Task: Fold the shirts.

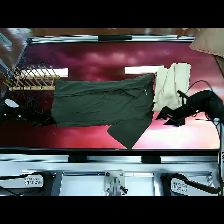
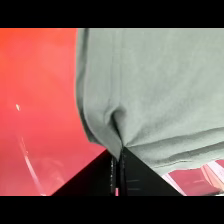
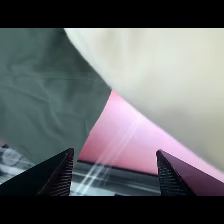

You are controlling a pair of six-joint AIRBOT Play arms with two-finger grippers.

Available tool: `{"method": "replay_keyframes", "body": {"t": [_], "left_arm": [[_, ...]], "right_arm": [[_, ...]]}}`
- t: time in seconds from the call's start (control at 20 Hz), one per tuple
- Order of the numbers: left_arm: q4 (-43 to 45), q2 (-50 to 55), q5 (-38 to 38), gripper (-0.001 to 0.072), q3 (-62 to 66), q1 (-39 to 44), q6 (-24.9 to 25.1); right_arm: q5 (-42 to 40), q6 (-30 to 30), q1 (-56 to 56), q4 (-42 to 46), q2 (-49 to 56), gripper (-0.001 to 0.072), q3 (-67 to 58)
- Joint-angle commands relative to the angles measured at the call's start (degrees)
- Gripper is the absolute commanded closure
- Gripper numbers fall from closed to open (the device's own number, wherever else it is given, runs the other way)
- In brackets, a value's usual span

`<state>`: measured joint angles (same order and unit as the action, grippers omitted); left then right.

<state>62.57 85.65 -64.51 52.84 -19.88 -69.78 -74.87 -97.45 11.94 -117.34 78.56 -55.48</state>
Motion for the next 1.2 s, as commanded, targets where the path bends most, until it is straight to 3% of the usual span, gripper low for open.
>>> {"method": "replay_keyframes", "body": {"t": [0.0, 0.35, 0.4, 0.5, 0.6, 0.65, 0.7, 0.8, 0.95, 1.15], "left_arm": [[-0.04, -1.22, -2.40, 0.0672, 0.02, 0.13, 0.35], [-0.09, -4.70, -2.69, 0.0672, 0.07, 0.15, 1.81], [-0.09, -4.74, -3.54, 0.0672, 0.31, 0.20, 2.71], [-0.13, -4.76, -4.28, 0.0673, 1.22, 0.20, 3.13], [-1.38, -4.76, -4.39, 0.0672, 2.89, 0.17, 3.13], [-2.14, -4.79, -4.85, 0.0672, 4.20, 0.20, 3.15], [-2.71, -5.25, -5.68, 0.0673, 5.84, 0.22, 3.37], [-2.99, -9.05, -6.03, 0.0674, 10.14, 0.63, 4.50], [-3.78, -19.71, -4.92, 0.0674, 19.08, 1.36, 4.59], [-5.18, -39.60, 8.02, 0.0673, 30.10, 1.42, 0.31]], "right_arm": [[10.95, 1.51, -4.22, -0.37, 0.04, 0.0083, 5.77], [21.84, 5.25, -10.99, -1.49, 5.14, 0.0088, 6.45], [22.45, 5.29, -11.10, -2.38, 5.38, 0.0154, 6.45], [22.49, 4.22, -11.10, -4.50, 5.42, 0.0174, 6.45], [20.63, 1.97, -11.10, -6.75, 5.42, 0.0381, 6.38], [19.65, 0.31, -11.10, -8.37, 5.35, 0.0558, 6.36], [18.16, -1.88, -11.10, -9.92, 4.90, 0.0653, 6.01], [14.43, -7.26, -11.10, -11.47, 1.25, 0.0653, 3.98], [13.11, -10.23, -11.06, -11.02, -10.84, 0.0653, -3.82], [26.73, -11.89, -11.06, -10.88, -30.42, 0.0653, -20.15]]}}
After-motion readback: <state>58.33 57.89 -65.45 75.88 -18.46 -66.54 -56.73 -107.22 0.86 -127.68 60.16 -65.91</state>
